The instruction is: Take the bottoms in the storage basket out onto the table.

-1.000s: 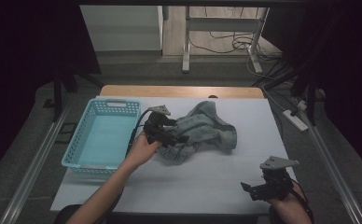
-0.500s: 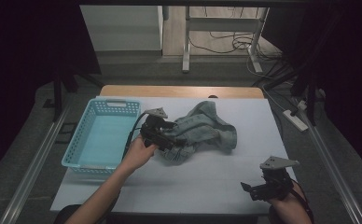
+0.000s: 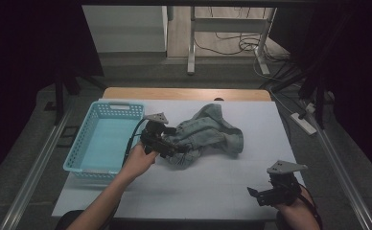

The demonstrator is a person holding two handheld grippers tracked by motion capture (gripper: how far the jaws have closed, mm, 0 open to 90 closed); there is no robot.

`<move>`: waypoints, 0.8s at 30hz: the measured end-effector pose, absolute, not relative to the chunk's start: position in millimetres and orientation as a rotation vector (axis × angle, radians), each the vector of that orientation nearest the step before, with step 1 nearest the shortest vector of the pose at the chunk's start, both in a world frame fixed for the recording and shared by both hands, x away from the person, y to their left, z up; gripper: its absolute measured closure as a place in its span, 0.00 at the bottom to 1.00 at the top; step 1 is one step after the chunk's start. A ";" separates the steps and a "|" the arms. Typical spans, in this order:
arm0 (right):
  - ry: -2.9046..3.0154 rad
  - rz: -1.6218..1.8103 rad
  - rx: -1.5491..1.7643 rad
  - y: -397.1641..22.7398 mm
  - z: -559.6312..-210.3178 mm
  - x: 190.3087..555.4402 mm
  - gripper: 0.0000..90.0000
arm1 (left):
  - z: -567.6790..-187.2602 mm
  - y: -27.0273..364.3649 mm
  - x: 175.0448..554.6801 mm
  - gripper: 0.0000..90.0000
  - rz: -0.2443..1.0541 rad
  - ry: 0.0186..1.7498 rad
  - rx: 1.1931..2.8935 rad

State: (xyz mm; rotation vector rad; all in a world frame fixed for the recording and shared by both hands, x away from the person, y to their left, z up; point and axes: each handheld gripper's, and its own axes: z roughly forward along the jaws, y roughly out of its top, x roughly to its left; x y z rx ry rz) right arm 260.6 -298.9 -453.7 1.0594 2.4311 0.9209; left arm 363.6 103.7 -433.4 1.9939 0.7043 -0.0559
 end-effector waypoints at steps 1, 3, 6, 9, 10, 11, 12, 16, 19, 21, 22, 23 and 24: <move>2.431 0.921 1.059 -298.9 -453.7 260.6 0.01 | -433.6 104.7 362.9 0.01 -0.060 0.705 1.993; 2.431 0.921 1.059 -298.9 -453.7 260.6 0.01 | -434.2 106.6 361.2 0.00 -0.068 0.708 1.988; 2.431 0.921 1.059 -298.9 -453.6 260.5 0.01 | -434.4 110.1 358.9 0.01 -0.070 0.714 1.984; 2.431 0.922 1.058 -298.9 -453.6 260.5 0.01 | -434.1 114.7 356.8 0.00 -0.073 0.722 1.976; 2.431 0.922 1.059 -298.9 -453.7 260.6 0.01 | -433.9 116.3 356.3 0.01 -0.075 0.724 1.973; 2.431 0.921 1.060 -298.9 -453.7 260.7 0.01 | -433.7 118.1 355.8 0.01 -0.075 0.728 1.970; 2.432 0.921 1.060 -298.9 -453.7 260.7 0.01 | -433.8 119.9 355.3 0.01 -0.075 0.730 1.966; 2.433 0.919 1.058 -298.7 -453.8 260.7 0.01 | -434.5 125.6 353.1 0.01 -0.084 0.739 1.952; 2.433 0.917 1.059 -298.6 -453.8 260.7 0.01 | -433.8 128.5 350.4 0.01 -0.082 0.741 1.947; 2.432 0.918 1.058 -298.6 -453.8 260.7 0.01 | -432.9 130.3 348.3 0.01 -0.081 0.740 1.942; 2.432 0.917 1.058 -298.6 -453.8 260.6 0.01 | -432.4 131.1 347.1 0.01 -0.082 0.739 1.940; 2.432 0.917 1.059 -298.6 -453.8 260.7 0.01 | -432.1 131.8 345.9 0.01 -0.080 0.739 1.937; 2.432 0.917 1.059 -298.6 -453.8 260.7 0.01 | -431.7 132.7 344.8 0.01 -0.079 0.737 1.937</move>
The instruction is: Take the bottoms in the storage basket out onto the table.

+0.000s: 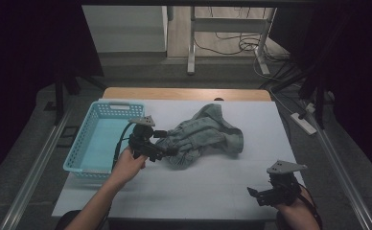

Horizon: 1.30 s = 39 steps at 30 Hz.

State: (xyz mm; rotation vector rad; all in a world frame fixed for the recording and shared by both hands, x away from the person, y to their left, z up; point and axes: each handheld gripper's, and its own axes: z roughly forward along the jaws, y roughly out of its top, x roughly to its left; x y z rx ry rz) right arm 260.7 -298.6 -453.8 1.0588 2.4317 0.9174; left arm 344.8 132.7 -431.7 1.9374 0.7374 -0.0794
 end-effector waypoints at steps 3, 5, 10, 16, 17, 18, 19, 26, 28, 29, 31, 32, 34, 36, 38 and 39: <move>2.432 0.918 1.060 -298.6 -453.8 260.7 0.01 | -431.5 135.4 341.6 0.01 -0.077 0.738 1.935; 2.431 0.918 1.060 -298.7 -453.8 260.7 0.01 | -431.8 137.3 339.4 0.01 -0.076 0.742 1.935; 2.428 0.921 1.063 -298.9 -453.6 260.6 0.01 | -432.0 142.2 335.5 0.01 -0.072 0.747 1.932; 2.427 0.921 1.062 -299.2 -453.3 260.3 0.01 | -431.7 147.7 329.9 0.01 -0.063 0.751 1.934; 2.426 0.925 1.063 -299.3 -453.4 260.3 0.01 | -431.6 148.7 328.7 0.01 -0.063 0.752 1.933; 2.426 0.926 1.063 -299.3 -453.3 260.4 0.01 | -431.7 150.1 327.6 0.00 -0.066 0.749 1.931; 2.427 0.924 1.063 -299.4 -453.2 260.4 0.01 | -431.8 151.6 326.7 0.00 -0.073 0.747 1.927; 2.426 0.925 1.063 -299.3 -453.3 260.4 0.01 | -431.5 158.6 319.3 0.00 -0.065 0.767 1.933; 2.426 0.922 1.063 -299.3 -453.2 260.4 0.01 | -431.4 159.5 317.0 0.00 -0.064 0.771 1.934; 2.426 0.923 1.063 -299.3 -453.2 260.4 0.01 | -431.3 159.8 315.8 0.00 -0.061 0.773 1.937; 2.425 0.926 1.063 -299.4 -453.3 260.3 0.01 | -431.2 160.5 313.2 0.00 -0.055 0.772 1.943; 2.424 0.927 1.063 -299.4 -453.2 260.3 0.01 | -431.3 160.8 311.7 0.00 -0.054 0.770 1.944; 2.424 0.926 1.064 -299.6 -453.1 260.3 0.01 | -432.0 161.8 308.8 0.00 -0.048 0.770 1.952; 2.424 0.929 1.065 -299.7 -453.2 260.4 0.01 | -433.1 162.8 306.0 0.00 -0.041 0.774 1.962; 2.424 0.926 1.064 -299.6 -453.1 260.3 0.01 | -434.3 164.1 303.5 0.00 -0.036 0.777 1.968; 2.424 0.926 1.064 -299.6 -453.0 260.2 0.01 | -434.8 164.8 302.2 0.00 -0.035 0.780 1.968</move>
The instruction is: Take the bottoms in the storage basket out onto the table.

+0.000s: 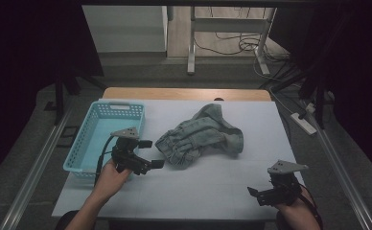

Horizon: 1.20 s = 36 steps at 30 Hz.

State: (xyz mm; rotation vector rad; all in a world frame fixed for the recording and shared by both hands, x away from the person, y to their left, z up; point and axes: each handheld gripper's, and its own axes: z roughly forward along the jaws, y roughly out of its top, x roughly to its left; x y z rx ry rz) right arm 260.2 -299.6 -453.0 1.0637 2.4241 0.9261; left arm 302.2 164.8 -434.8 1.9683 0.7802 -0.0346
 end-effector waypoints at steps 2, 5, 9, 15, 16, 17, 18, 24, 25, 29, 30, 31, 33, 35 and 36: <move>2.424 0.926 1.064 -299.6 -453.0 260.2 0.01 | -435.2 166.6 299.9 0.00 -0.032 0.782 1.972; 2.424 0.925 1.065 -299.5 -453.0 260.3 0.01 | -435.3 169.4 296.3 0.01 -0.017 0.791 1.979; 2.424 0.925 1.065 -299.6 -453.0 260.3 0.01 | -436.8 173.1 291.8 0.01 -0.006 0.809 1.981; 2.424 0.925 1.065 -299.6 -453.1 260.4 0.01 | -441.0 179.4 285.3 0.02 0.000 0.838 1.983; 2.425 0.925 1.063 -299.6 -453.1 260.4 0.01 | -441.7 180.5 284.2 0.02 -0.003 0.842 1.979; 2.424 0.925 1.064 -299.5 -453.1 260.3 0.01 | -442.3 181.6 283.2 0.02 -0.003 0.844 1.978; 2.423 0.928 1.064 -299.5 -453.2 260.3 0.01 | -442.8 182.7 281.8 0.02 -0.002 0.845 1.976; 2.423 0.927 1.065 -299.5 -453.1 260.2 0.01 | -444.8 191.0 273.7 0.02 0.002 0.853 1.950; 2.423 0.927 1.064 -299.5 -453.1 260.2 0.01 | -445.1 192.4 272.3 0.02 0.007 0.856 1.947; 2.423 0.925 1.063 -299.4 -453.1 260.1 0.01 | -447.9 199.0 266.6 0.02 0.016 0.868 1.934; 2.423 0.925 1.064 -299.4 -453.1 260.2 0.01 | -448.8 200.9 265.3 0.02 0.018 0.872 1.932; 2.423 0.925 1.065 -299.4 -453.1 260.2 0.01 | -449.6 202.7 263.8 0.02 0.019 0.877 1.929; 2.423 0.925 1.065 -299.2 -453.2 260.2 0.01 | -451.4 206.4 261.0 0.02 0.019 0.889 1.924; 2.422 0.925 1.065 -299.3 -453.2 260.2 0.01 | -452.9 210.1 258.1 0.01 0.024 0.902 1.918; 2.422 0.925 1.065 -299.3 -453.2 260.3 0.01 | -453.5 211.8 256.7 0.01 0.026 0.908 1.917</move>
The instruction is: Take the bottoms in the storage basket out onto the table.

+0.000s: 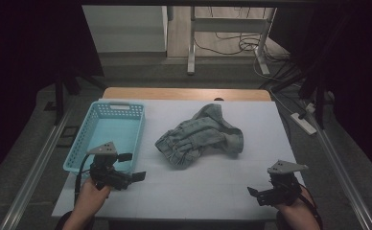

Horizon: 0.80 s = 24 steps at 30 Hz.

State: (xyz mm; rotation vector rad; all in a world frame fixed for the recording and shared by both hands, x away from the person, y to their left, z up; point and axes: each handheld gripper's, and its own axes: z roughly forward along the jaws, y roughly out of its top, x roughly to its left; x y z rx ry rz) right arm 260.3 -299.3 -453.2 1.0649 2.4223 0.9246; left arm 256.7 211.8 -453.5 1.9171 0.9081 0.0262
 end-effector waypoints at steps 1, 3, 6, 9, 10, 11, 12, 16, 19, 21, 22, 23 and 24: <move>2.422 0.925 1.066 -299.3 -453.2 260.3 0.01 | -454.0 213.5 255.2 0.01 0.030 0.914 1.914; 2.422 0.924 1.067 -299.3 -453.2 260.3 0.01 | -455.0 217.0 252.5 0.01 0.033 0.927 1.907; 2.420 0.929 1.071 -299.7 -453.1 260.4 0.01 | -456.5 221.7 248.1 0.01 0.044 0.949 1.903; 2.417 0.931 1.077 -300.2 -452.8 260.5 0.01 | -459.6 226.9 243.7 0.01 0.052 0.970 1.900; 2.415 0.930 1.080 -300.3 -452.8 260.6 0.01 | -460.9 228.7 242.0 0.01 0.053 0.978 1.899; 2.414 0.931 1.082 -300.4 -452.8 260.6 0.01 | -462.1 230.6 240.5 0.01 0.055 0.987 1.897; 2.413 0.934 1.083 -300.6 -452.7 260.7 0.01 | -463.2 232.5 239.1 0.01 0.057 0.995 1.896; 2.407 0.941 1.087 -301.3 -452.5 260.7 0.01 | -466.1 239.0 234.0 0.01 0.066 1.018 1.892; 2.398 0.948 1.102 -302.1 -452.0 260.7 0.01 | -466.5 242.0 231.0 0.01 0.082 1.031 1.896; 2.391 0.959 1.107 -302.7 -451.9 260.5 0.01 | -466.5 243.6 229.0 0.01 0.089 1.037 1.896; 2.386 0.961 1.110 -303.0 -451.8 260.5 0.01 | -466.3 244.3 228.0 0.00 0.091 1.041 1.897; 2.381 0.960 1.116 -303.4 -451.4 260.4 0.01 | -466.2 245.1 227.0 0.00 0.094 1.043 1.897; 2.376 0.966 1.121 -303.7 -451.4 260.4 0.01 | -466.1 246.0 225.9 0.00 0.098 1.047 1.896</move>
